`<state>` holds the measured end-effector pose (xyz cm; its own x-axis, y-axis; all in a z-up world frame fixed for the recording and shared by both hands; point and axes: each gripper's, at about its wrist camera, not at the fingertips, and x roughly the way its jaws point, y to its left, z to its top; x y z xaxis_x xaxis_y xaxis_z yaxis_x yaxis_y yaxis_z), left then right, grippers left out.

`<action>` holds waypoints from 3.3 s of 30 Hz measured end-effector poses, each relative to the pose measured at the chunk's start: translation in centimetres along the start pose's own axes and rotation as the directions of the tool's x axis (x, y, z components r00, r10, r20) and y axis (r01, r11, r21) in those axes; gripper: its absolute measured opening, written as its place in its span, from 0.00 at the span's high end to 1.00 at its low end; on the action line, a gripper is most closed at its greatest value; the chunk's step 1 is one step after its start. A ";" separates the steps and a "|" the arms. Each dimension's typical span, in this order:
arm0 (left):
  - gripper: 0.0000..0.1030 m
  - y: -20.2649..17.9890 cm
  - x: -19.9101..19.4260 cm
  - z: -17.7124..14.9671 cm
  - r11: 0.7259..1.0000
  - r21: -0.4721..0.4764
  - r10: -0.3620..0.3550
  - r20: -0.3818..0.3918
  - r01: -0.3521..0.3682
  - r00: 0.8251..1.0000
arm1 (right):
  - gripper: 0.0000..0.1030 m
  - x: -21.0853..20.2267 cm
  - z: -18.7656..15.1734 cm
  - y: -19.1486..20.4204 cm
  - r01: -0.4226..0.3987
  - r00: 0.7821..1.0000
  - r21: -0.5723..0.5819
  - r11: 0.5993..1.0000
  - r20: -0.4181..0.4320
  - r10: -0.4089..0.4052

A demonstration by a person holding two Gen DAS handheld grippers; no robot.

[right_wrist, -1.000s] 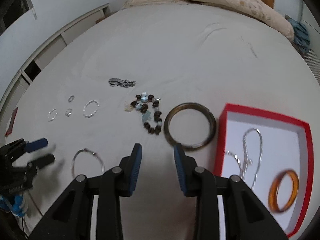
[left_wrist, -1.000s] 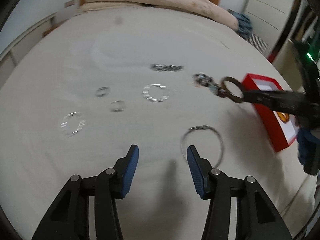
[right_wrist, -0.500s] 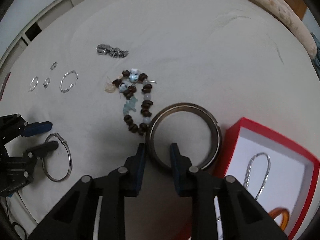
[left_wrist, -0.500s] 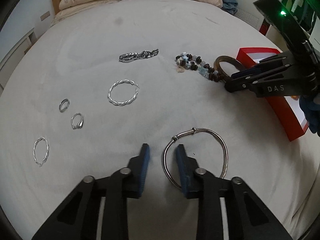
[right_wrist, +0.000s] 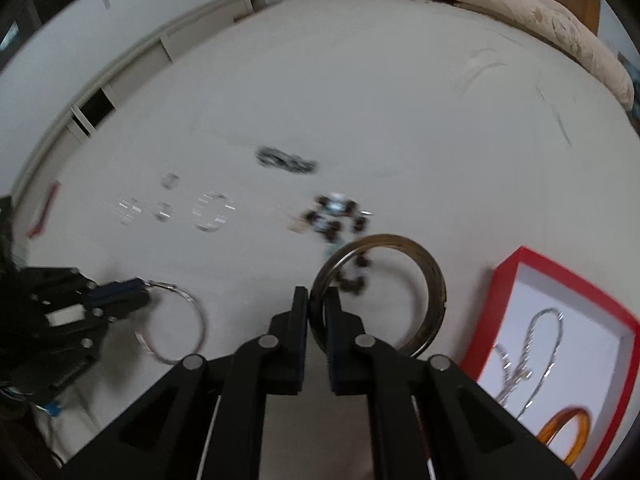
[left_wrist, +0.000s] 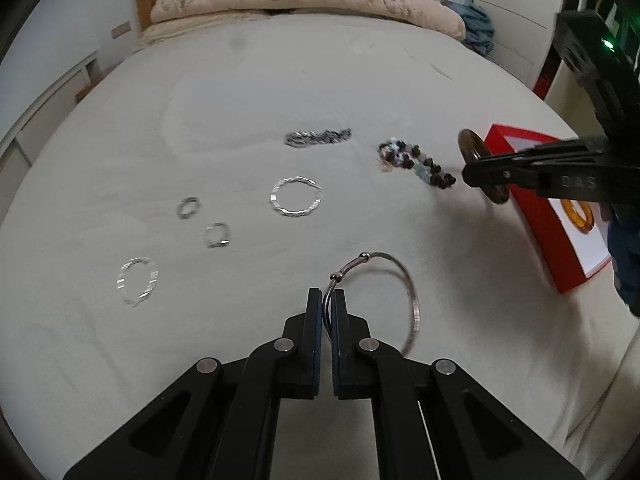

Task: Organize jewelry
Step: 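Carry both bangles into the red box and open both tools, then withdraw both tools from the box toward the rings and beaded bracelet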

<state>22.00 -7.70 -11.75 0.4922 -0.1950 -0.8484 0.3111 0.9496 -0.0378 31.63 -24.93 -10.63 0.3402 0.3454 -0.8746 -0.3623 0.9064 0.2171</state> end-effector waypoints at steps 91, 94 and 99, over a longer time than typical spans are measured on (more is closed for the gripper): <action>0.62 -18.4 -0.6 7.7 0.980 0.082 -0.182 -0.016 0.183 0.983 | 0.68 -12.7 -12.9 -16.6 0.104 0.979 0.454 0.885 0.111 -0.172; 0.62 -16.9 -3.8 6.3 0.989 0.060 -0.137 0.038 0.135 0.990 | 0.67 -15.3 -13.7 -14.6 0.107 0.972 0.450 0.886 0.139 -0.188; 0.62 -14.3 -8.4 4.0 0.994 0.020 -0.105 0.050 0.104 0.993 | 0.67 -19.6 -14.5 -10.2 0.115 0.958 0.430 0.896 0.189 -0.214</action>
<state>16.65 -20.63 -2.04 0.4968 -0.3054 -0.8124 0.3767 0.9191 -0.1152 16.06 -44.51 -2.02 0.5678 0.1835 -0.8024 0.0876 0.9558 0.2806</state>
